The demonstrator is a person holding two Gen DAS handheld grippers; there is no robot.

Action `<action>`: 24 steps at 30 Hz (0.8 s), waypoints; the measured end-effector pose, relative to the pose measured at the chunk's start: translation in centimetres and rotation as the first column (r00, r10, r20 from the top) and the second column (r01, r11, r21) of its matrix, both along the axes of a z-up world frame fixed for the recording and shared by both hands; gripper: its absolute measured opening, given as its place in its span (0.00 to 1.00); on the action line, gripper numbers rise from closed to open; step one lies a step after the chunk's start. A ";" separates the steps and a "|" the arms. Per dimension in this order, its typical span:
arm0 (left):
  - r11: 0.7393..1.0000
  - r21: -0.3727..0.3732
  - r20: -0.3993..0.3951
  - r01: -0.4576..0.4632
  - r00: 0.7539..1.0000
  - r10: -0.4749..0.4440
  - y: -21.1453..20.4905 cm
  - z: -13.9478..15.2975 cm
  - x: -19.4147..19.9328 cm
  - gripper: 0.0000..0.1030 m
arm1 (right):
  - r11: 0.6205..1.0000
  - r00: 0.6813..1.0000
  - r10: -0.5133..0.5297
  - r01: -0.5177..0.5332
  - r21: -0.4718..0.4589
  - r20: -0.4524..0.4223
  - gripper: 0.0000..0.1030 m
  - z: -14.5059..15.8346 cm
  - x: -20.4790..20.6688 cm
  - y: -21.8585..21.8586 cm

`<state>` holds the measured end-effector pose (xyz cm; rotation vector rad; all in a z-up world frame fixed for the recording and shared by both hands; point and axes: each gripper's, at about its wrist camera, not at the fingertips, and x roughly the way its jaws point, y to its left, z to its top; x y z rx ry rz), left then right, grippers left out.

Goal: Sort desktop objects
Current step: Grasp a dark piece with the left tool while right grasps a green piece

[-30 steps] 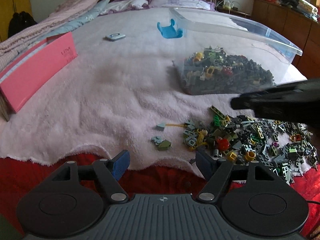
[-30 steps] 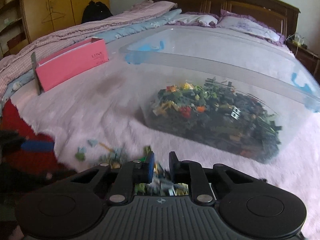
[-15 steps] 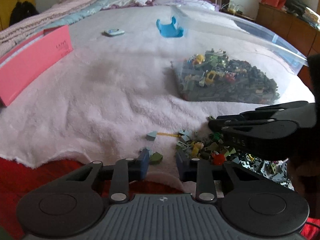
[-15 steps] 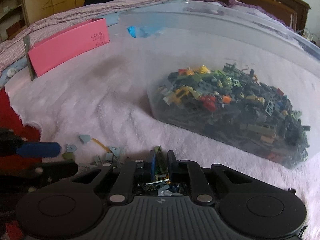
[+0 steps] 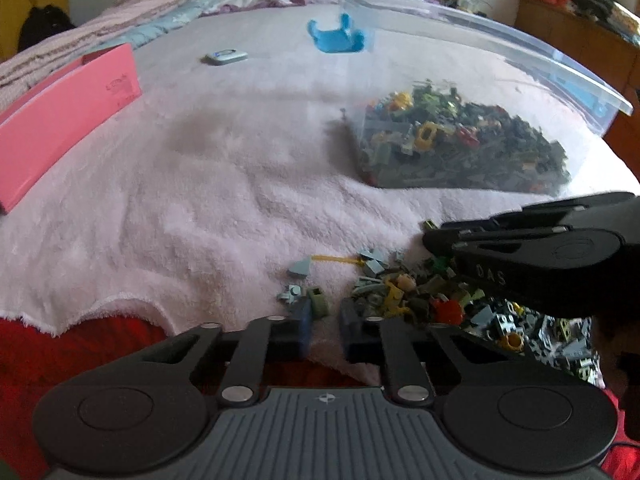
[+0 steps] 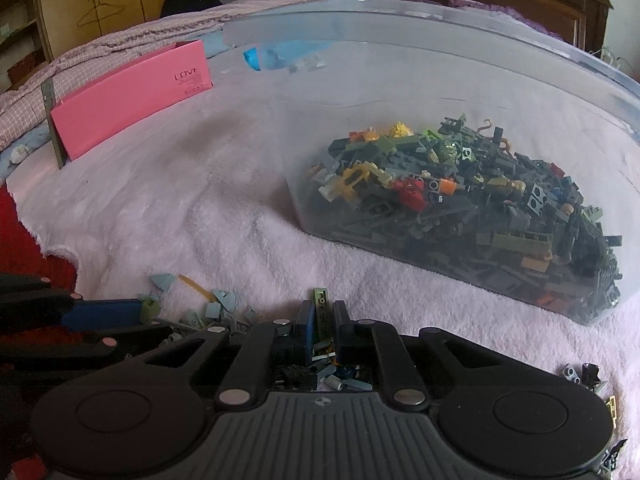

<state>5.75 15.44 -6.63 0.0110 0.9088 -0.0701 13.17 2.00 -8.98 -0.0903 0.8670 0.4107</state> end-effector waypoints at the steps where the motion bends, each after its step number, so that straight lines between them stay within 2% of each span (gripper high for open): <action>1: 1.000 0.008 -0.002 0.009 1.000 -0.009 -0.1 0.0 0.0 0.10 | 1.000 1.000 -0.001 0.001 0.000 0.001 0.10 0.0 0.0 0.0; 4: 1.000 0.004 0.008 0.024 1.000 -0.024 -0.1 0.4 -0.2 0.07 | 1.000 1.000 0.003 -0.003 -0.016 0.003 0.09 0.1 0.0 0.3; 13: 0.999 0.012 0.073 0.053 0.996 -0.053 -0.6 2.6 -1.7 0.07 | 1.000 0.998 0.020 -0.020 -0.004 0.057 0.08 2.1 -2.2 -0.6; 21: 0.999 0.024 0.020 0.040 0.999 -0.040 -0.4 0.9 -0.1 0.08 | 0.999 0.997 -0.009 0.007 0.031 0.079 0.08 3.7 -4.3 -2.3; 24: 0.999 0.037 0.016 0.036 0.999 -0.036 -0.4 0.3 0.3 0.14 | 0.999 0.997 -0.010 0.007 0.036 0.081 0.08 4.0 -5.0 -2.7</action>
